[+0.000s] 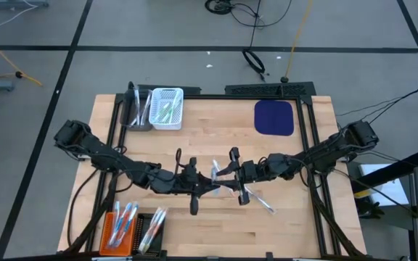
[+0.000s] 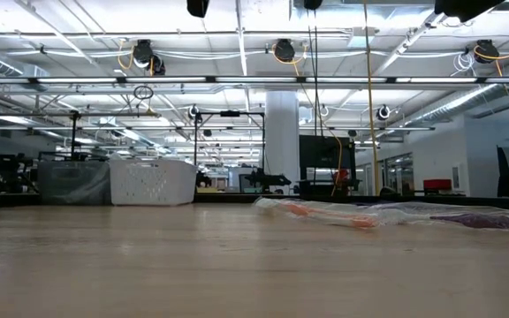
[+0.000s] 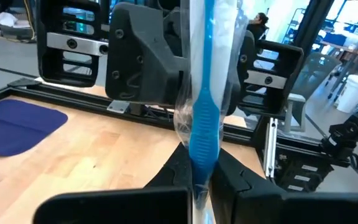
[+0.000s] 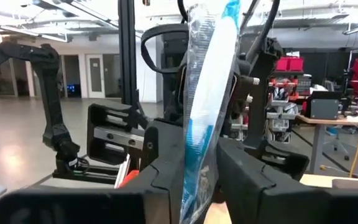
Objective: Pick & Place Toothbrushes
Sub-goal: Put the blue toothbrush into the orange bin
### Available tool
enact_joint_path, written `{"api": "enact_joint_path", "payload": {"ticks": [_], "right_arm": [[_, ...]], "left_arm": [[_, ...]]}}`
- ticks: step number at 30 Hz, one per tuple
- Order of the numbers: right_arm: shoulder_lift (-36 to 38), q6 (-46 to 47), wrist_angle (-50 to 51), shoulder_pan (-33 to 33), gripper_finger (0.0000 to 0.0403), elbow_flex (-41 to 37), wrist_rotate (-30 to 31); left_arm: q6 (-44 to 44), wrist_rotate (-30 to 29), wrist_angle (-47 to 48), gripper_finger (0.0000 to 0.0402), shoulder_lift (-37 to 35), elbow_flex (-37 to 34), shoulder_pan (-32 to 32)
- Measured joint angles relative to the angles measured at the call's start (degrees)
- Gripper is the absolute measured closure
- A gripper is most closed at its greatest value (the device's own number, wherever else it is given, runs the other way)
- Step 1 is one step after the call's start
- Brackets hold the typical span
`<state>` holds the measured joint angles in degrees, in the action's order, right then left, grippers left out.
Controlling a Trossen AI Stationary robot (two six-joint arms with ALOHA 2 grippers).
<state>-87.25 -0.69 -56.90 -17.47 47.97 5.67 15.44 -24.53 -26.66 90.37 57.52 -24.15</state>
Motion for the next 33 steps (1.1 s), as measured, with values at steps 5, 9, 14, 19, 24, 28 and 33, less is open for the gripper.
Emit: {"api": "enact_joint_path", "payload": {"ticks": [5,9,14,19,24,28,33], "right_arm": [[1.59,0.04,2.42,0.0,0.0305,-0.02,0.02],[4.74,0.0,8.21,-0.22,0.0299,-0.04,0.03],[7.68,1.55,17.64,-0.35,0.03,-0.04,0.07],[8.14,3.87,23.7,-0.42,0.0303,-0.11,0.15],[8.14,4.75,26.31,-0.41,0.0303,-0.11,0.18],[8.14,4.96,26.38,-0.42,0.0303,-0.11,0.2],[8.14,4.96,26.68,-0.42,0.0305,-0.11,0.2]], "left_arm": [[1.98,-3.9,5.67,0.0389,-1.74,0.0,-1.16],[5.32,-7.58,13.88,0.0389,-5.01,0.0,-3.02],[14.82,-7.54,25.93,0.0389,-10.04,0.02,-7.22],[29.69,-7.59,42.51,0.0389,-15.38,0.02,-12.41],[45.61,-7.24,55.4,0.0389,-19.11,0.02,-18.64],[56.45,-6.85,61.21,0.0389,-19.7,0.02,-23.63],[68.11,-8.05,66.7,0.0389,-18.85,0.02,-30.04]]}}
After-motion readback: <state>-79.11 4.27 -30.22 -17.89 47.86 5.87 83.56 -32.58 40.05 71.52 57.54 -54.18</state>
